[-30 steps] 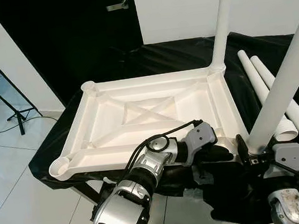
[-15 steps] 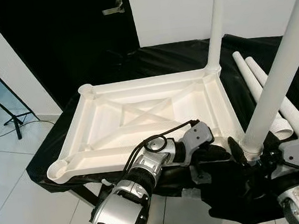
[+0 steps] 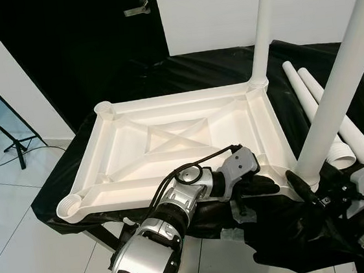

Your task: Building children table

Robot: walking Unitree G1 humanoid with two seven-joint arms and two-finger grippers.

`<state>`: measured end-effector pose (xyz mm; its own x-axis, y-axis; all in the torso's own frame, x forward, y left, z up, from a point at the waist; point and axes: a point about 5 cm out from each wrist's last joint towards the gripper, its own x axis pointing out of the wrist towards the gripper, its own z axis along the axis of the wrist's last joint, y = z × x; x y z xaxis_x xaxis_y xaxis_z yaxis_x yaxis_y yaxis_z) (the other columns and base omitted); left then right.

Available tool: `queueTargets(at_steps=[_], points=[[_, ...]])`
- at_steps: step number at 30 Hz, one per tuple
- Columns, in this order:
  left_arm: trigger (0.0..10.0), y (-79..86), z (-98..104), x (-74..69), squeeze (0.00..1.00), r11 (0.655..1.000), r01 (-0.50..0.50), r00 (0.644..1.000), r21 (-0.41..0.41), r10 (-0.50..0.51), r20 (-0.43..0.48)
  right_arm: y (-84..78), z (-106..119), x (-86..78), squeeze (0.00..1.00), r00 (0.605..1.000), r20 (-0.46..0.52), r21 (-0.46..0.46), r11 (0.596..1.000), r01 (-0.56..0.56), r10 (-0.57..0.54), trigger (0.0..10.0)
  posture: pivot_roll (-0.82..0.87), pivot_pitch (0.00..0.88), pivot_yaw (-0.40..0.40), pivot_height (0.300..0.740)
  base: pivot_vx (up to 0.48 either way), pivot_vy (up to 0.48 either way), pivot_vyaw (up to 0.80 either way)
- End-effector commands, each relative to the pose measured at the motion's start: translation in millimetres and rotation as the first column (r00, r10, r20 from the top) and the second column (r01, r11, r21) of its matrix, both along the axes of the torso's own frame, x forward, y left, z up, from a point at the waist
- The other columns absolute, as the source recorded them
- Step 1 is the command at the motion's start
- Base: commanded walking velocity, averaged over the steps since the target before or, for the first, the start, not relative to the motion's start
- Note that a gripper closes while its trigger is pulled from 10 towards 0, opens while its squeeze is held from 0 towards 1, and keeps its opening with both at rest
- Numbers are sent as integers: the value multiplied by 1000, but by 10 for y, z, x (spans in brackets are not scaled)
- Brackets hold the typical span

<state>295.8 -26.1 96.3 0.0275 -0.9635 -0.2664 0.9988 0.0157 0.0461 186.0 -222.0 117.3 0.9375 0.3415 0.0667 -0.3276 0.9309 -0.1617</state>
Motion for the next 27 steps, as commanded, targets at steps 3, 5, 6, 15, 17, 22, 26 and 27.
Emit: queueTargets(at_steps=[3, 5, 6, 15, 17, 22, 26, 27], points=[[10000, 143, -399, -94, 0, 980, -123, 987, 155, 137, -83, 128, -137, -76, 0, 996, -70, 39, 998, -49, 52, 0, 20, 0, 83, 740, 0, 0, 0], [10000, 145, -401, -96, 0, 980, -121, 987, 155, 135, -84, 138, -153, -95, 0, 997, -72, 48, 998, -35, 38, 0, 20, 0, 83, 740, 0, 0, 0], [10000, 145, -402, -96, 0, 980, -120, 987, 156, 135, -84, 144, -164, -107, 0, 997, -74, 54, 998, -25, 29, 0, 20, 0, 83, 740, 0, 0, 0], [10000, 163, -391, -77, 0, 980, -126, 987, 156, 140, -80, 27, -150, -262, 0, 893, 28, 56, 893, 447, -448, 0, 34, 0, 87, 740, 0, 0, 0], [10000, 170, -393, -75, 0, 979, -127, 987, 159, 140, -79, 1, -147, -298, 0, 852, 35, 63, 852, 520, -523, 0, 34, 0, 87, 740, 0, 0, 0], [10000, 180, -389, -69, 0, 979, -123, 988, 163, 137, -76, -11, -153, -301, 0, 803, 41, 72, 803, 591, -594, 0, 26, 0, 97, 740, 0, 0, 0], [10000, 173, -380, -64, 0, 979, -122, 988, 163, 135, -74, -15, -167, -280, 0, 799, 38, 70, 799, 597, -600, 2000, 26, 0, 97, 740, 0, 0, 0], [10000, 167, -377, -64, 0, 979, -121, 988, 162, 134, -74, 18, -182, -261, 0, 816, 32, 65, 816, 574, -577, 10000, 25, 0, 96, 740, 0, 0, 0]])
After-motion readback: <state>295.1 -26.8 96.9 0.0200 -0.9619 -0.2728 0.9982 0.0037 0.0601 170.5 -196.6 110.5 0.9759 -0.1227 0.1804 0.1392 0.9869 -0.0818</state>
